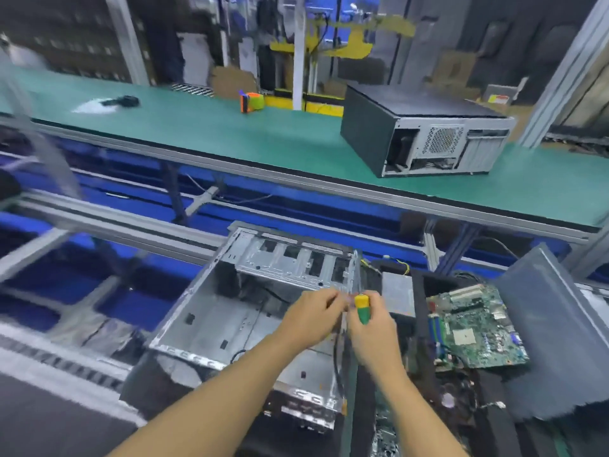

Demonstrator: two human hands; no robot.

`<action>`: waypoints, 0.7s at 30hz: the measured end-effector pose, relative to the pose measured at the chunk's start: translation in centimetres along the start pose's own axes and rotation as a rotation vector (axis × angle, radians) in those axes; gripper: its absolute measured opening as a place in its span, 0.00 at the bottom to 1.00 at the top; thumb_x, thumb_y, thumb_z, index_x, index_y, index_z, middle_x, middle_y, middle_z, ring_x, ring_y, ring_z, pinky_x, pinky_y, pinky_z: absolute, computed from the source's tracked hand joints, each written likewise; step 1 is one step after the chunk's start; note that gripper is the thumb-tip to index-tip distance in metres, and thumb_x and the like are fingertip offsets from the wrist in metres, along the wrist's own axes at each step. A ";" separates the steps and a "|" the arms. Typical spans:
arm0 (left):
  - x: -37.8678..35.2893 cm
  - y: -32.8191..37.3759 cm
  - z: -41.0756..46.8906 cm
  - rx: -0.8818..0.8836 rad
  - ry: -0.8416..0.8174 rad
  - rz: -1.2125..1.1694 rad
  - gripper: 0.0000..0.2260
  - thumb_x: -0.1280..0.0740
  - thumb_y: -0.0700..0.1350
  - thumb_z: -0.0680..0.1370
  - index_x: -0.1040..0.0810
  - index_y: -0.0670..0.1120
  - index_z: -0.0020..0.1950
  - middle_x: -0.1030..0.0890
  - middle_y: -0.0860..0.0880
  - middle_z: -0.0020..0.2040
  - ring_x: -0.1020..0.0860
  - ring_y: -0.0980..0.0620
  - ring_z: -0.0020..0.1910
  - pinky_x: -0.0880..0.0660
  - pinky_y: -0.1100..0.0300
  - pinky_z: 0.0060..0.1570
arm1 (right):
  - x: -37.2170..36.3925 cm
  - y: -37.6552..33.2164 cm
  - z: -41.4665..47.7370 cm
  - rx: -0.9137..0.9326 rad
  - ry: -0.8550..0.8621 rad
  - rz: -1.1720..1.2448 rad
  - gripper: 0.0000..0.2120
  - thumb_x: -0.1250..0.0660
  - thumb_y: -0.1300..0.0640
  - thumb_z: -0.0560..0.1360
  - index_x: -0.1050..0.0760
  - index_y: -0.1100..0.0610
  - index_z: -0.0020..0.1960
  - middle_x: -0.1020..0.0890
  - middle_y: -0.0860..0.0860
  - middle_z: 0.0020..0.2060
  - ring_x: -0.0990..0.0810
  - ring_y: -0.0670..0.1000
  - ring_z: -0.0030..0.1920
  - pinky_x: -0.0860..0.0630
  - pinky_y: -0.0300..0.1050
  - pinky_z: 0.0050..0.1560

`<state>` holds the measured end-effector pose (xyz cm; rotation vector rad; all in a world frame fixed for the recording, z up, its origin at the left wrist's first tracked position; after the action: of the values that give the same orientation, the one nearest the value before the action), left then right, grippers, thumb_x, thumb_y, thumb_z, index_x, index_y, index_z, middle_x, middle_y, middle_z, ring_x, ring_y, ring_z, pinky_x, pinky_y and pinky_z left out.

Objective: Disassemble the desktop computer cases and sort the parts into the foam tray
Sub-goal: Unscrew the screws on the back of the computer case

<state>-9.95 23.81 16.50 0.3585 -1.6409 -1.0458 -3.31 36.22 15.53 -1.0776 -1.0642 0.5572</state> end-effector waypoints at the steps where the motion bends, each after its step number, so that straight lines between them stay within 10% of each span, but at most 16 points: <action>1: 1.3 -0.6 -0.5 0.023 0.018 -0.025 0.14 0.40 0.52 0.82 0.24 0.47 0.40 0.20 0.51 0.36 0.22 0.45 0.42 0.25 0.51 0.44 | -1.4 -1.2 -0.3 0.008 -0.042 0.015 0.09 0.35 0.59 0.76 0.28 0.44 0.46 0.20 0.43 0.34 0.23 0.42 0.34 0.30 0.34 0.33; 8: 8.4 -8.1 -4.9 0.170 0.028 0.007 0.08 0.37 0.47 0.79 0.22 0.53 0.41 0.18 0.53 0.39 0.22 0.54 0.39 0.27 0.61 0.38 | -10.2 -4.9 -4.8 -0.074 -0.284 0.047 0.11 0.37 0.62 0.76 0.29 0.46 0.52 0.20 0.54 0.34 0.25 0.47 0.26 0.29 0.40 0.24; 21: 16.1 -23.6 -19.7 0.232 0.316 -0.003 0.08 0.42 0.44 0.76 0.28 0.56 0.41 0.23 0.58 0.38 0.25 0.60 0.40 0.27 0.60 0.38 | -19.0 -6.6 -10.7 0.008 -0.203 -0.270 0.08 0.38 0.59 0.79 0.30 0.48 0.54 0.21 0.50 0.38 0.23 0.52 0.37 0.33 0.44 0.33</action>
<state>-4.44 -9.53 8.34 0.6462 -1.4759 -0.7565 -2.46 13.61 12.67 -0.8643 -1.3596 0.4589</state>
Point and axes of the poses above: each hand's wrist, its own z-axis towards the middle knuckle, its own x-axis out of the back of the hand, y = z × x, the point moved 3 cm from there along z, towards the middle knuckle
